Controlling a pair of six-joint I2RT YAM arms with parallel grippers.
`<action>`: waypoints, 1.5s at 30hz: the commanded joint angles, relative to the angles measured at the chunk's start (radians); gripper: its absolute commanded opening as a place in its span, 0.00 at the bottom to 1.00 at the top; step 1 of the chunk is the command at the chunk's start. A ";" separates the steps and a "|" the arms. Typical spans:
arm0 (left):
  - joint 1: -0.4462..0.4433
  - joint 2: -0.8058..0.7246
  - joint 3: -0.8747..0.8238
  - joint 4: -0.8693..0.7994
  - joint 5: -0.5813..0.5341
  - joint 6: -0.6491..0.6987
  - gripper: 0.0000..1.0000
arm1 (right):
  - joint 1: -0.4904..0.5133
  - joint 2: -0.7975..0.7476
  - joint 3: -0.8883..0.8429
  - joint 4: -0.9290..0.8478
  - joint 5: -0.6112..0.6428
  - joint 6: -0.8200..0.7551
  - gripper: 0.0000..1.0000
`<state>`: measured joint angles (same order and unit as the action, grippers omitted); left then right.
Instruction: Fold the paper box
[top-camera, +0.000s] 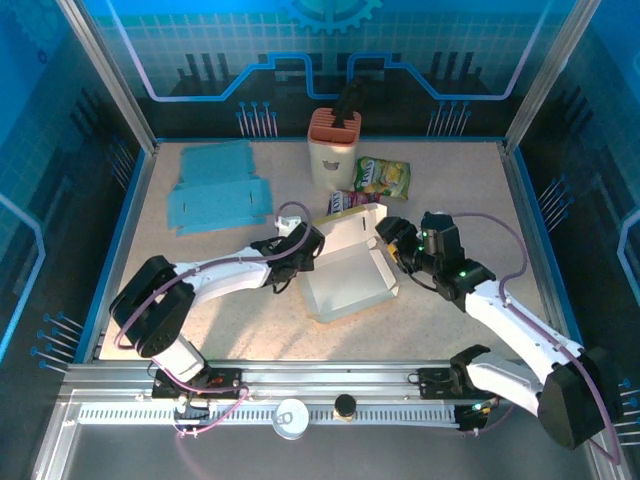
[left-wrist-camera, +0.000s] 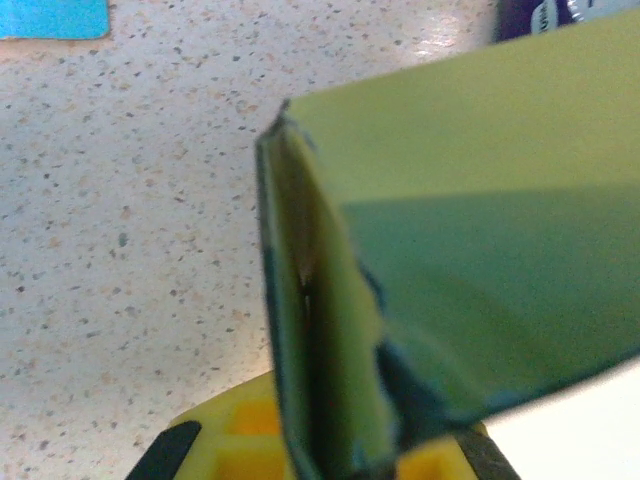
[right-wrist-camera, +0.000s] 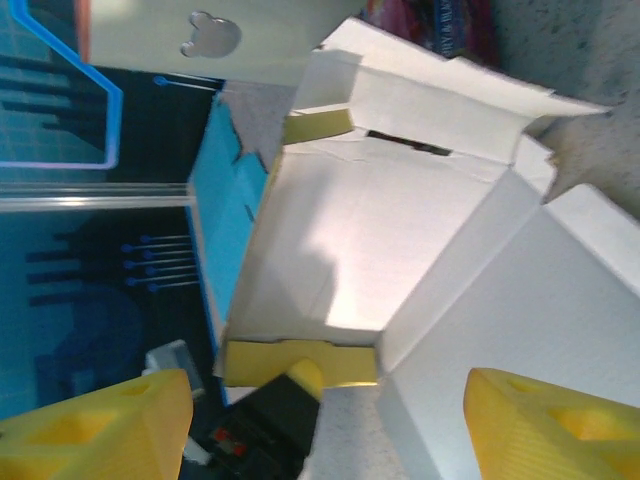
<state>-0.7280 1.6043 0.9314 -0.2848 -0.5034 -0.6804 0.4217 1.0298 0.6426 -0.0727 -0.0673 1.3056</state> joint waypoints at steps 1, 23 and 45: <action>0.008 -0.038 -0.031 -0.084 -0.004 0.037 0.00 | -0.037 0.008 0.072 -0.084 0.003 -0.155 0.71; 0.017 -0.068 -0.131 0.003 -0.178 0.270 0.00 | -0.142 0.192 0.118 0.124 -0.194 -0.582 0.52; -0.028 -0.009 -0.220 0.260 -0.205 0.387 0.00 | -0.224 0.476 0.005 0.306 -0.281 -0.822 0.37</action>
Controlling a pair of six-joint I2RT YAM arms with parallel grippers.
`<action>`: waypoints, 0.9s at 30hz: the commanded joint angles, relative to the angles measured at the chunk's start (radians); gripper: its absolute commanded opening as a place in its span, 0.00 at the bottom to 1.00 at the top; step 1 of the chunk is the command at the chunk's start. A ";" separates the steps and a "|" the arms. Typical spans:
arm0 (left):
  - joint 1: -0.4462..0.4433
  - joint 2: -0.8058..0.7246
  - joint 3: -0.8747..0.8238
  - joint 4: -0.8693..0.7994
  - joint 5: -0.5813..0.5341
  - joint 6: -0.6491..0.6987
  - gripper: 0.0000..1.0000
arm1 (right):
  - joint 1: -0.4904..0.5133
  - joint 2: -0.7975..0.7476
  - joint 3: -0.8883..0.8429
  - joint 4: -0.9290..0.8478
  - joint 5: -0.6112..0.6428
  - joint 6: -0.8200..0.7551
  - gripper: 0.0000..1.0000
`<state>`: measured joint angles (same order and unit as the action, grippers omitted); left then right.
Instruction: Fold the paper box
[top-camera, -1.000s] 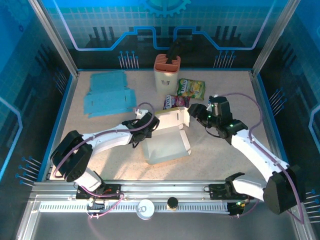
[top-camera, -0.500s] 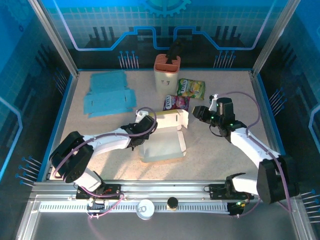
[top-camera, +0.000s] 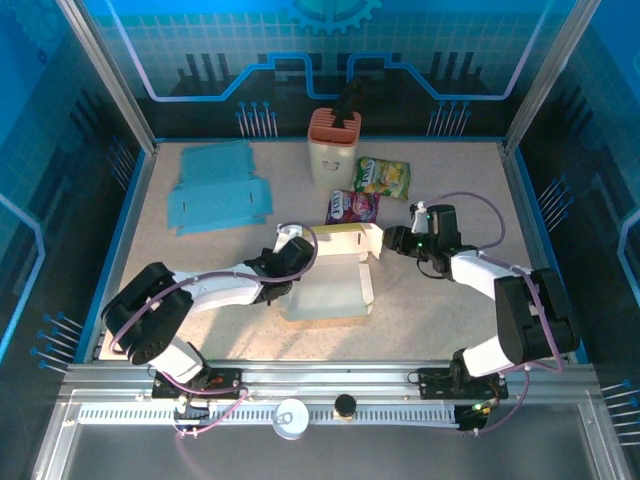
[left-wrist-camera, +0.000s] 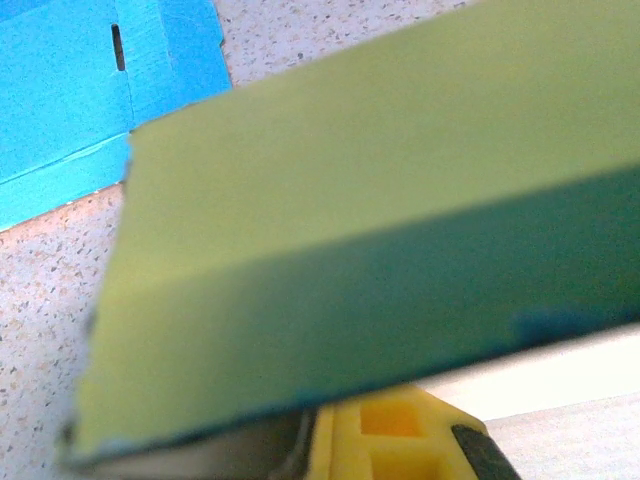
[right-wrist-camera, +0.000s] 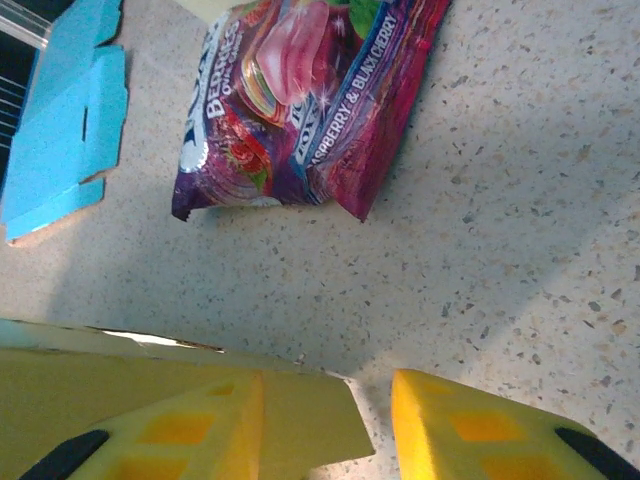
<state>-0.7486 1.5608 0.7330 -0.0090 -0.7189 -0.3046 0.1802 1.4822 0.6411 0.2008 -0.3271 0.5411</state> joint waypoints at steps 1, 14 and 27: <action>-0.007 0.037 -0.023 -0.012 0.012 0.011 0.00 | 0.021 0.026 0.006 0.033 -0.024 -0.067 0.37; -0.008 0.063 -0.014 0.004 0.016 0.012 0.00 | 0.145 -0.021 -0.021 0.039 0.098 -0.173 0.35; -0.008 0.074 0.002 -0.003 0.012 0.029 0.00 | 0.246 -0.054 -0.032 0.043 0.187 -0.258 0.35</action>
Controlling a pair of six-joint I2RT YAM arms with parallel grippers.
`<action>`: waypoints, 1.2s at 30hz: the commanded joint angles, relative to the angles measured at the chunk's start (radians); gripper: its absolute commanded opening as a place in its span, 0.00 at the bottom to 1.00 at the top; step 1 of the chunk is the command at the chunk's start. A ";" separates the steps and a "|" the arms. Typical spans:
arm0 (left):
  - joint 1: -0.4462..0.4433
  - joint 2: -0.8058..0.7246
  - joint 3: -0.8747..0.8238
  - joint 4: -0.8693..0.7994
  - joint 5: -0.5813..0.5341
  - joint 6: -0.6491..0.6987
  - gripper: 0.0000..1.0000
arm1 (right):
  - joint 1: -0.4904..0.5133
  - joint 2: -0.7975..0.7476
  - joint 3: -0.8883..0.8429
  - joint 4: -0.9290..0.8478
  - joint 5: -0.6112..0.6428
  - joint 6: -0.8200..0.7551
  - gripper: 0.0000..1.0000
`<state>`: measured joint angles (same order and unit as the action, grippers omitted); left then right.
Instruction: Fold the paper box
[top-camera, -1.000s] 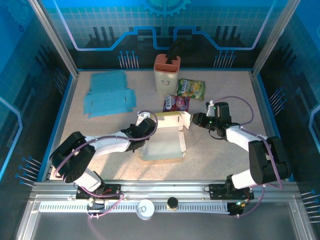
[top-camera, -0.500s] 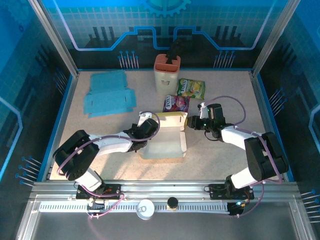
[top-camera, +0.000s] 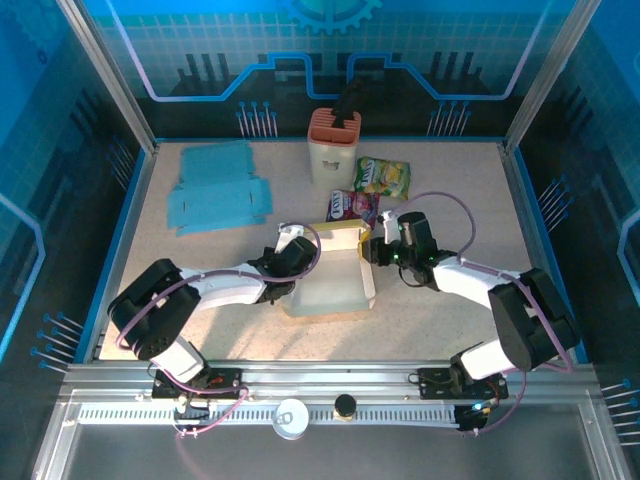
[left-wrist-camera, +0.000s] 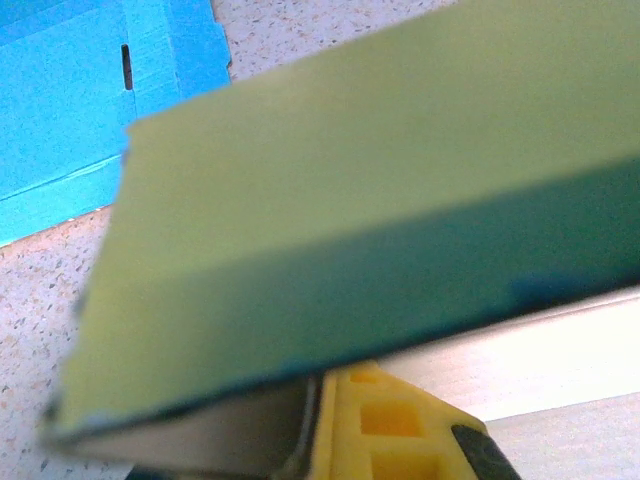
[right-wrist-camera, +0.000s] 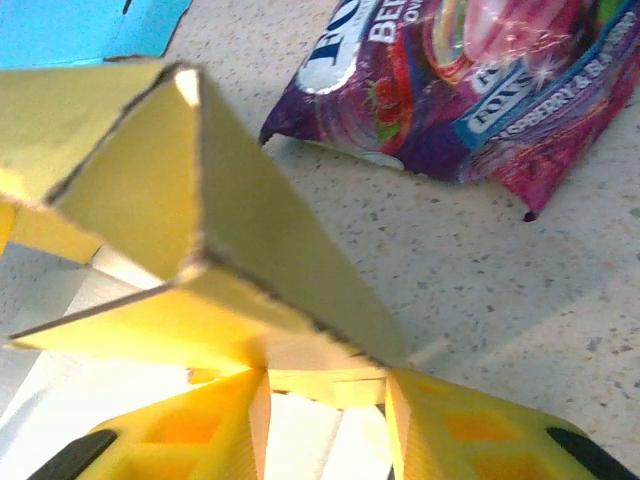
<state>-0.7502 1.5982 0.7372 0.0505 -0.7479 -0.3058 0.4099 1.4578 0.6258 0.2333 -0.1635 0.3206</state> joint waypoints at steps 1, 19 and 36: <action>-0.006 0.037 -0.003 -0.063 0.042 0.030 0.00 | 0.022 -0.036 -0.019 0.006 0.036 -0.038 0.35; -0.007 0.031 -0.007 -0.064 0.042 0.039 0.00 | 0.036 0.000 -0.009 0.113 0.039 -0.175 0.39; -0.007 0.031 -0.002 -0.059 0.046 0.051 0.00 | 0.082 0.079 0.051 0.113 0.015 -0.249 0.29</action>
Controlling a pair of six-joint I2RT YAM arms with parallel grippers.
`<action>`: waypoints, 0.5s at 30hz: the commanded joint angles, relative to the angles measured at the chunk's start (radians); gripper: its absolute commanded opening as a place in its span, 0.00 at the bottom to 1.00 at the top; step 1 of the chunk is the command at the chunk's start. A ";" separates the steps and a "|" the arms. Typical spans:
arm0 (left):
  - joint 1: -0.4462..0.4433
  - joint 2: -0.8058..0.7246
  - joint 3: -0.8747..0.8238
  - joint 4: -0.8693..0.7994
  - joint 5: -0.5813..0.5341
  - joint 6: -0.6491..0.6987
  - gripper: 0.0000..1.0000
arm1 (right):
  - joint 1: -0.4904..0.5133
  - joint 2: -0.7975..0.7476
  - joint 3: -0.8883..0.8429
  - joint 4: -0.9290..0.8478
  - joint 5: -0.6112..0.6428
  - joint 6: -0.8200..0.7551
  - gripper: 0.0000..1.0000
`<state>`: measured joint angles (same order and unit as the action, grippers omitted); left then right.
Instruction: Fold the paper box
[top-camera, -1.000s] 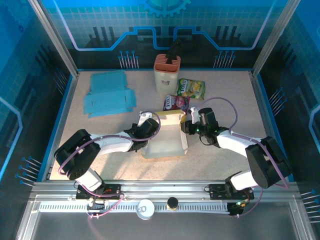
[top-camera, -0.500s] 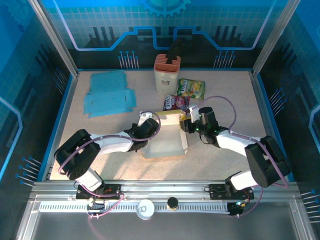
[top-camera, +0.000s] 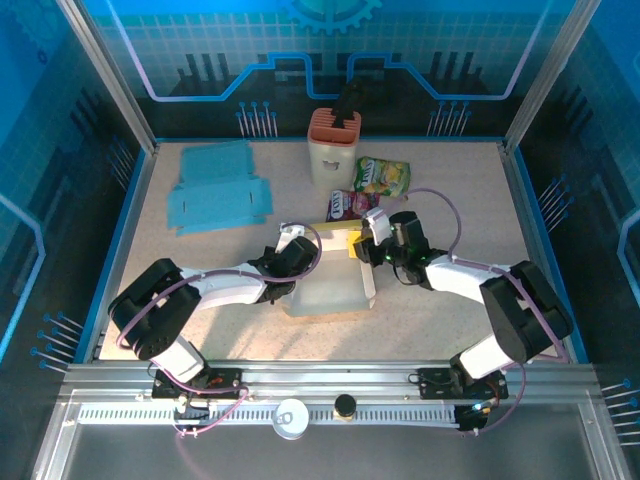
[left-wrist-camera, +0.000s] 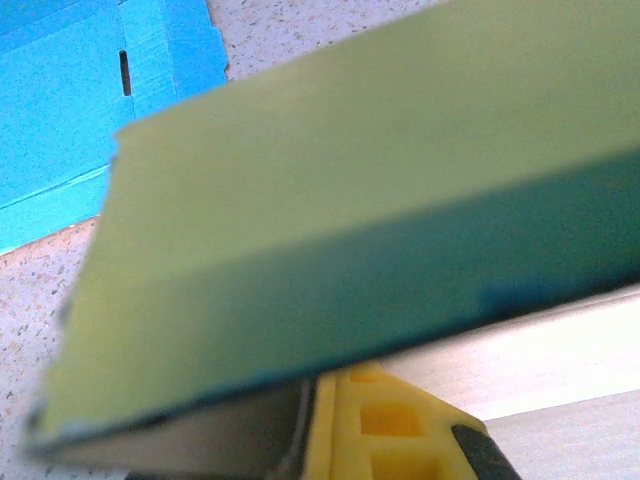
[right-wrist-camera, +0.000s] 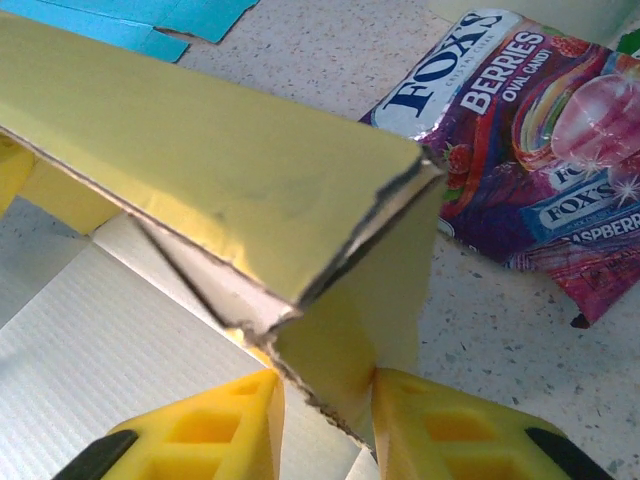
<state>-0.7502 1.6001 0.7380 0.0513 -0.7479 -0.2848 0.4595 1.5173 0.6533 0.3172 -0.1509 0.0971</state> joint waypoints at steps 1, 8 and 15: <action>-0.006 0.029 -0.003 -0.058 0.048 0.030 0.00 | 0.037 0.019 0.023 0.032 0.020 -0.023 0.29; -0.006 0.029 -0.002 -0.062 0.047 0.030 0.00 | 0.073 0.039 0.020 0.101 0.141 0.003 0.32; -0.006 0.026 -0.003 -0.064 0.047 0.030 0.00 | 0.095 0.054 0.006 0.176 0.244 0.026 0.35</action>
<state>-0.7502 1.6001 0.7380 0.0505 -0.7483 -0.2848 0.5323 1.5532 0.6548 0.4118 0.0475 0.1093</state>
